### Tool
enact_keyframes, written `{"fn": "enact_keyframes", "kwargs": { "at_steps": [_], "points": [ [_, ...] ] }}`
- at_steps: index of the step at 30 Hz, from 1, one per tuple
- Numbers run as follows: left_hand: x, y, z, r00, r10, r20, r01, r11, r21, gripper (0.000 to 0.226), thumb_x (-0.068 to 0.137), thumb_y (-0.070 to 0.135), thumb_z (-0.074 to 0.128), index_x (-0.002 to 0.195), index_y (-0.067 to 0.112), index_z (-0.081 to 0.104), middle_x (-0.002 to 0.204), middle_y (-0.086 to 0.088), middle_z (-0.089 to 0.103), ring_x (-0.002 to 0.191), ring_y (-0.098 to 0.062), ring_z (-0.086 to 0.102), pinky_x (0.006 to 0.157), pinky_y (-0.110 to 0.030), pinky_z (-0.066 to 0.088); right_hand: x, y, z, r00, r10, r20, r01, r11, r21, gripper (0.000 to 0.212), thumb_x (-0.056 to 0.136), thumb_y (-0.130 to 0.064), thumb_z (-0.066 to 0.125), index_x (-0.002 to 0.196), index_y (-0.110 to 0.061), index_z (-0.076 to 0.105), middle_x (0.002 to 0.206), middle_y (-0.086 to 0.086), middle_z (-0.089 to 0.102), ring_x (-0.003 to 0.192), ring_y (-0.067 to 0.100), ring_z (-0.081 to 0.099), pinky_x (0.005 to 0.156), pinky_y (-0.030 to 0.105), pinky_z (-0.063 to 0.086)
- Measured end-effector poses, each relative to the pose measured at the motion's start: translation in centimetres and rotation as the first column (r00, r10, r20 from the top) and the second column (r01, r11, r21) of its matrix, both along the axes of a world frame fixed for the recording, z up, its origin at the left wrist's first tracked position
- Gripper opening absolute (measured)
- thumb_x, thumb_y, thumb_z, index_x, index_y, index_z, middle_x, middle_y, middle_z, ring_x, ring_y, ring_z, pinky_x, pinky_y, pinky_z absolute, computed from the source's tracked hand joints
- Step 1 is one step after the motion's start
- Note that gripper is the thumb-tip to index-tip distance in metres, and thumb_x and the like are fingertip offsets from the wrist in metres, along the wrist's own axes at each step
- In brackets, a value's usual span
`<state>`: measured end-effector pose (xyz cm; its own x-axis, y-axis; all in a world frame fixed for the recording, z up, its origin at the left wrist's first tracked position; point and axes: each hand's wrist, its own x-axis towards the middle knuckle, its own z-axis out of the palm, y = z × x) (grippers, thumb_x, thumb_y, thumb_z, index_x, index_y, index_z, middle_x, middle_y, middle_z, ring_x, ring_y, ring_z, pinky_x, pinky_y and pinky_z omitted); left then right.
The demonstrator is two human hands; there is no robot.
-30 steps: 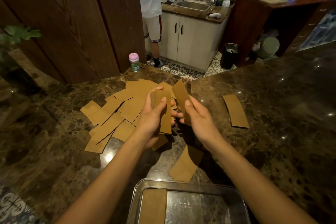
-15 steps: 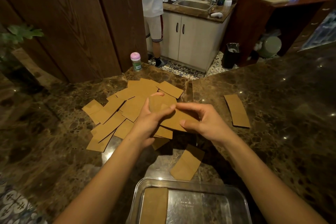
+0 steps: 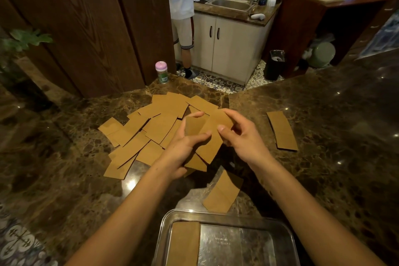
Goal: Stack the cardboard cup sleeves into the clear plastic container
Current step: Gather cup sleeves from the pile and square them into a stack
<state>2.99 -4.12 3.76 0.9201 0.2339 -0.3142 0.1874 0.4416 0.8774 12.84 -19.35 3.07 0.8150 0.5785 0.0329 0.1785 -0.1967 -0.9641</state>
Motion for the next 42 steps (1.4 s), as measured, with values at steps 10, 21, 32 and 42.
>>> {"fn": "enact_keyframes", "kwargs": {
  "at_steps": [10,21,32,42],
  "points": [
    [0.3,-0.1,-0.8,0.993,-0.108,-0.047,0.104,0.991,-0.087,0.032,0.104,0.027,0.057,0.132,0.044,0.059,0.101,-0.017,0.076,0.081,-0.037,0.068,0.068,-0.043,0.059,-0.5,-0.3,0.0,0.967,0.081,0.242,-0.006,0.955,-0.298,0.061,0.088,-0.045,0.079,0.143,-0.042,0.053,0.131,-0.007,0.05,0.117,0.003,0.05,0.091,0.024,0.043],
    [0.4,1.1,-3.1,0.977,0.169,-0.127,-0.168,0.986,0.023,0.02,0.107,0.026,0.052,0.126,0.03,0.056,0.103,-0.019,0.066,0.062,-0.023,0.061,0.055,-0.033,0.051,-2.0,-1.8,-3.1,0.941,0.328,-0.084,-0.209,0.369,-0.906,0.122,0.053,-0.058,0.098,0.15,-0.022,0.034,0.15,0.008,0.041,0.14,0.031,0.038,0.114,0.045,0.042],
    [0.0,0.6,-2.4,0.979,0.097,-0.177,-0.062,0.979,0.195,0.031,0.1,0.049,0.059,0.125,0.031,0.059,0.106,-0.017,0.078,0.076,-0.028,0.069,0.061,-0.036,0.059,0.3,-2.8,-3.0,0.953,0.3,-0.037,-0.262,0.76,-0.595,0.024,0.09,-0.016,0.079,0.11,-0.027,0.073,0.113,-0.001,0.065,0.102,0.015,0.063,0.088,0.036,0.057],
    [0.4,0.3,-1.8,0.942,0.018,-0.335,0.046,0.982,0.182,0.059,0.085,0.086,0.039,0.108,0.047,0.076,0.112,0.0,0.079,0.109,-0.028,0.072,0.104,-0.054,0.052,0.9,-2.1,1.2,0.959,0.242,-0.146,-0.259,0.959,-0.117,0.023,0.095,-0.002,0.073,0.113,-0.012,0.08,0.099,0.01,0.08,0.083,0.011,0.07,0.073,0.022,0.059]
  ]
}}
